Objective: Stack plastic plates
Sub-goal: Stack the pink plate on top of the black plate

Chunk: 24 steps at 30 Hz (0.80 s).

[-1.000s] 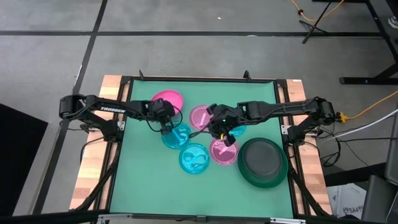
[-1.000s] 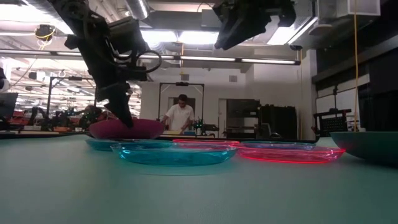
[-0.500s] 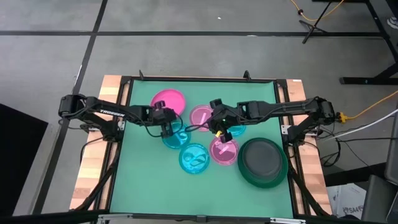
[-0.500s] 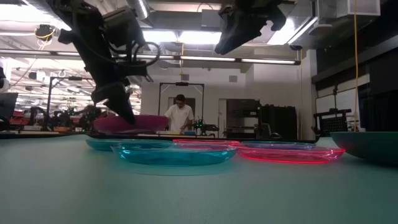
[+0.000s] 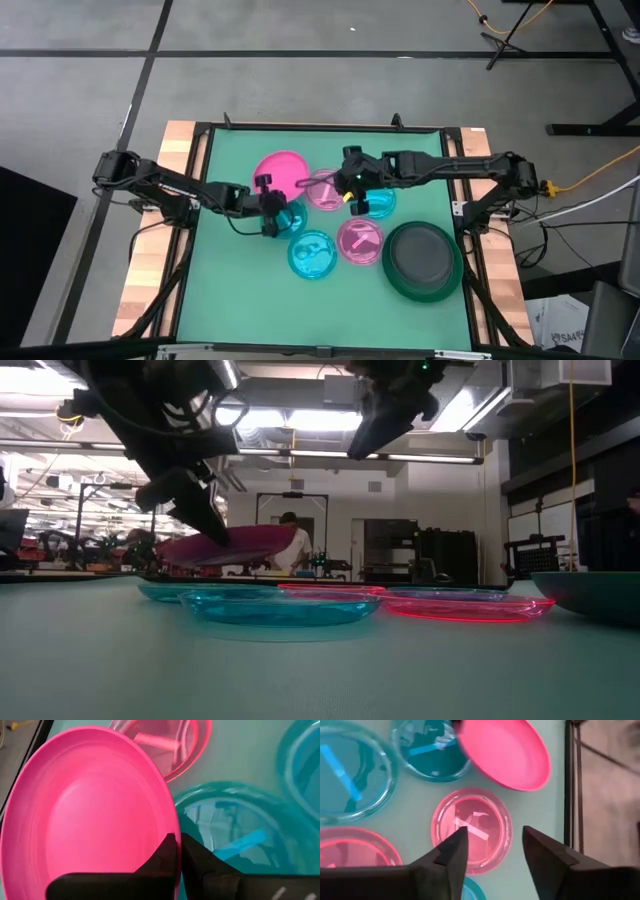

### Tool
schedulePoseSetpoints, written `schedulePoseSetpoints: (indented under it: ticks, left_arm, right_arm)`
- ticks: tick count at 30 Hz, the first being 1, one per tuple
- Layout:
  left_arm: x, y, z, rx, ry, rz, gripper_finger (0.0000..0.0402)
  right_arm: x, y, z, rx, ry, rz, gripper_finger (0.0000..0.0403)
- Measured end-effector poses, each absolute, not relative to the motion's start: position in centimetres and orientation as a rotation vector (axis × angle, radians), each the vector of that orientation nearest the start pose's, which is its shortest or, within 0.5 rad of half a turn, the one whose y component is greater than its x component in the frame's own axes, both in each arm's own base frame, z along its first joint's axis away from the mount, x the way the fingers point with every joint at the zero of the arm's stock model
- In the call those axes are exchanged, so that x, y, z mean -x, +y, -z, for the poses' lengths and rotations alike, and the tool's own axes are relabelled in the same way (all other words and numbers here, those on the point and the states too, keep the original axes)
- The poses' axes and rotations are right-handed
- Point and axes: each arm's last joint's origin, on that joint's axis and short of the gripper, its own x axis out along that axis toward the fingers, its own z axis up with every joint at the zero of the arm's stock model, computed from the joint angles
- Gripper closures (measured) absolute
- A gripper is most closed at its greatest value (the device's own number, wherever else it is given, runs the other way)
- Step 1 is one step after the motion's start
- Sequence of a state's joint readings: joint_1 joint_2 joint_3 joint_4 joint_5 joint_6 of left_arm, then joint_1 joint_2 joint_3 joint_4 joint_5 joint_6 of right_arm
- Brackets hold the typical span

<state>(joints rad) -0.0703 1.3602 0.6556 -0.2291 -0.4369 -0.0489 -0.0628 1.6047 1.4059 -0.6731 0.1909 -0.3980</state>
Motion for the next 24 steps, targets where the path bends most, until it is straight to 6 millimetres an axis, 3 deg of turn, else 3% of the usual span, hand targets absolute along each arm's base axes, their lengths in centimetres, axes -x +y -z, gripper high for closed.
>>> schedulePoseSetpoints:
  ticks: [7,15,24]
  left_arm:
    - [-24.9,-2.4,-17.7,-0.201,0.827,-0.338,0.04]
    - [-24.8,-3.6,-17.9,-0.26,0.782,-0.378,0.04]
    - [-24.8,-4.0,-18.1,-0.29,0.763,-0.415,0.04]
  right_arm:
    - [-35.1,-4.8,-30.1,0.225,0.843,0.208,0.0175]
    - [-37.1,-6.6,-28.7,-0.002,0.738,0.259,0.0177]
    - [-39.0,-7.0,-26.6,-0.101,0.706,0.289,0.0177]
